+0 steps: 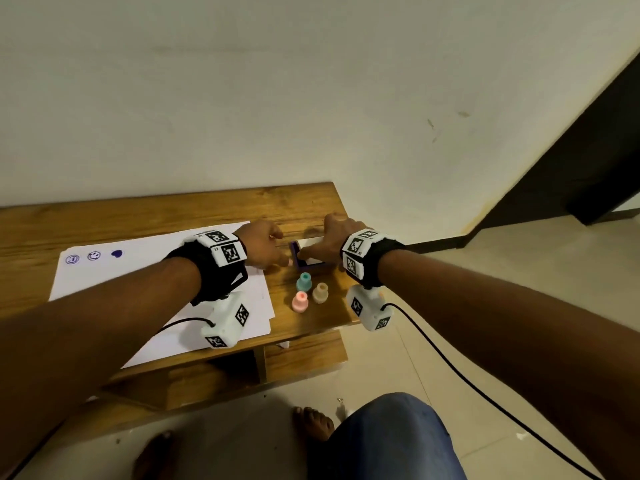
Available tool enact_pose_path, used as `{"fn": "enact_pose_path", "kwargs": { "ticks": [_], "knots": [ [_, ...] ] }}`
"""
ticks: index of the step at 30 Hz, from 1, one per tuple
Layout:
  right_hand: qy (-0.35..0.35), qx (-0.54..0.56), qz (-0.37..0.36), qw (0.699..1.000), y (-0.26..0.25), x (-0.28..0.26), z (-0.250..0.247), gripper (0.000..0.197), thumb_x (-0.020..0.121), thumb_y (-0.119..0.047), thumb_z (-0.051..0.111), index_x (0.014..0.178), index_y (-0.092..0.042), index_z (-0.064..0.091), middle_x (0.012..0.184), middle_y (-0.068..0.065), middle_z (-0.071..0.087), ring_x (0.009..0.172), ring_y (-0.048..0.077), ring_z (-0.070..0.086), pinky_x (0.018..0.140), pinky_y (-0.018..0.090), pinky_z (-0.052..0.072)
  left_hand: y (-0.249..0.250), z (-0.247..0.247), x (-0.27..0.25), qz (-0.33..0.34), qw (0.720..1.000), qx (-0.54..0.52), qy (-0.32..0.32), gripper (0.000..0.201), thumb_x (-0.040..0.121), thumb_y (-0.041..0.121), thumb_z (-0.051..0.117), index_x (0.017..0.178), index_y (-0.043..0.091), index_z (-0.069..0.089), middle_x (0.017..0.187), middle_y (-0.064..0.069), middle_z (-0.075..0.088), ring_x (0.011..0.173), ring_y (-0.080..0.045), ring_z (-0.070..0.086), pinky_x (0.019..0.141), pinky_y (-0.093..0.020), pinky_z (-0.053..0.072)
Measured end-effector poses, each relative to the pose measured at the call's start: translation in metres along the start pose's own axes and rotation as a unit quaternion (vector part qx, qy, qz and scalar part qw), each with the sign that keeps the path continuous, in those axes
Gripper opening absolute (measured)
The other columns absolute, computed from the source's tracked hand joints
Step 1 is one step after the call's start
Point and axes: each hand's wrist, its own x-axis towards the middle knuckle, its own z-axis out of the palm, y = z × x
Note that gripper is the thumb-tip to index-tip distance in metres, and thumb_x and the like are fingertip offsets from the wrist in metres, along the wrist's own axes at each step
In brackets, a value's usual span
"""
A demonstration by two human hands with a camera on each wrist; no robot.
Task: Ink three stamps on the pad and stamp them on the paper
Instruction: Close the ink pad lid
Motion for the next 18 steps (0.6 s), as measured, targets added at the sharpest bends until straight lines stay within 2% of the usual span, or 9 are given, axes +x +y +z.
{"fn": "enact_pose_path", "kwargs": {
  "ticks": [4, 8, 13, 16, 18],
  "knots": [
    [0.003, -0.015, 0.001, 1.0, -0.001, 0.0, 0.004, 0.098, 0.054, -0.086, 0.063, 0.13, -0.026, 0.044, 0.122, 0.011, 0.061, 0.104, 0.035, 0.061, 0.084, 0.044, 0.055, 0.001, 0.013, 0.007, -0.003, 1.0, -0.009, 0.014, 0.069, 0.071, 0.022, 0.082, 0.134, 0.014, 0.053, 0.123, -0.006, 0.063, 0.111, -0.023, 0.06, 0.098, -0.037, 0.05],
    [0.003, -0.007, 0.001, 1.0, -0.001, 0.001, 0.005, 0.093, 0.057, -0.083, 0.065, 0.128, -0.027, 0.043, 0.121, 0.011, 0.06, 0.103, 0.034, 0.06, 0.084, 0.044, 0.055, 0.002, 0.014, 0.012, -0.009, 0.999, -0.039, 0.016, 0.06, 0.068, 0.017, 0.083, 0.124, 0.015, 0.062, 0.114, -0.004, 0.066, 0.108, -0.023, 0.061, 0.097, -0.039, 0.051],
    [0.015, -0.011, -0.006, 1.0, 0.002, 0.0, 0.005, 0.092, 0.062, -0.084, 0.062, 0.132, -0.026, 0.044, 0.129, 0.013, 0.057, 0.109, 0.035, 0.059, 0.082, 0.042, 0.051, 0.002, 0.015, 0.014, -0.015, 0.995, -0.092, 0.018, 0.048, 0.066, 0.011, 0.084, 0.111, 0.015, 0.068, 0.107, -0.005, 0.069, 0.106, -0.023, 0.063, 0.098, -0.04, 0.051],
    [0.02, 0.009, -0.023, 0.999, 0.006, 0.0, 0.003, 0.086, 0.068, -0.083, 0.059, 0.129, -0.024, 0.046, 0.122, 0.008, 0.062, 0.102, 0.031, 0.06, 0.079, 0.039, 0.05, 0.002, 0.015, 0.015, -0.024, 0.994, -0.105, 0.024, 0.038, 0.065, 0.011, 0.085, 0.1, 0.016, 0.071, 0.103, -0.006, 0.07, 0.104, -0.023, 0.064, 0.096, -0.04, 0.052],
    [0.032, 0.023, -0.02, 0.999, 0.012, 0.0, -0.005, 0.076, 0.073, -0.078, 0.06, 0.125, -0.023, 0.049, 0.112, 0.004, 0.062, 0.094, 0.028, 0.058, 0.076, 0.037, 0.046, 0.003, 0.016, 0.014, -0.025, 0.993, -0.112, 0.025, 0.041, 0.065, 0.01, 0.085, 0.103, 0.015, 0.07, 0.104, -0.007, 0.07, 0.103, -0.023, 0.065, 0.094, -0.04, 0.053]
  ]
}}
